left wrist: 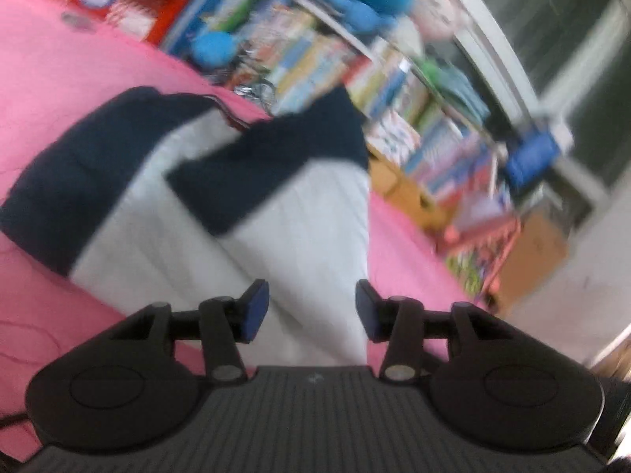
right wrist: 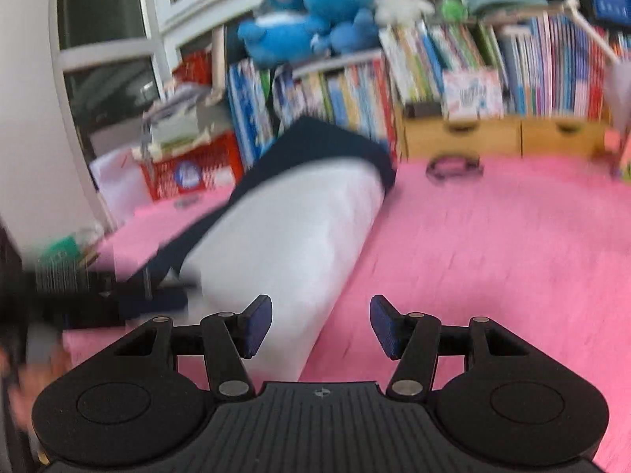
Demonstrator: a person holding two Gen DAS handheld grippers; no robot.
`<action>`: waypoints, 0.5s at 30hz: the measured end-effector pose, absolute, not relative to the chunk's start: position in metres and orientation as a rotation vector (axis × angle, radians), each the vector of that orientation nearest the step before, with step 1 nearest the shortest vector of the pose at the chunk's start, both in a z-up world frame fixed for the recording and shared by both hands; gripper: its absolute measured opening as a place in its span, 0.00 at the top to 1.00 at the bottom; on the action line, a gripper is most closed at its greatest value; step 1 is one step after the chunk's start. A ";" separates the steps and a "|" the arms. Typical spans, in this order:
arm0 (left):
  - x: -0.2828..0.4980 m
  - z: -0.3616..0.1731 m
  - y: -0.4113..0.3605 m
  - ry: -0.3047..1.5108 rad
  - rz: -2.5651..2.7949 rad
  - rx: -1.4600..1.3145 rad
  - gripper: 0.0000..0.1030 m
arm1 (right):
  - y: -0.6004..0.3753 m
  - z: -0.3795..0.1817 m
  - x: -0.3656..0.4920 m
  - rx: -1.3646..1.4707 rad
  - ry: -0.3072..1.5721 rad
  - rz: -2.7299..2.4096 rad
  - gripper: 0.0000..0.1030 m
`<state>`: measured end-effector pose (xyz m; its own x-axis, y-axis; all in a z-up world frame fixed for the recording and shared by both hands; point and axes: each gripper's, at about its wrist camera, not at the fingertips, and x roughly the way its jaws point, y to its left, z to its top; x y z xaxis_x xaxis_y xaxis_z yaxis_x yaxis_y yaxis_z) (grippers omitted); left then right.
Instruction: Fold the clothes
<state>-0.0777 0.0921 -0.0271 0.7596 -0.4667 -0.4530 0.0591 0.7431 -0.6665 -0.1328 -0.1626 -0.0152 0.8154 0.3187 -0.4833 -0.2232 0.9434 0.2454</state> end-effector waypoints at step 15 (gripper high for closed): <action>-0.036 -0.012 0.109 0.462 -0.180 -0.877 0.90 | -0.109 -0.053 -0.126 0.277 0.530 0.075 0.40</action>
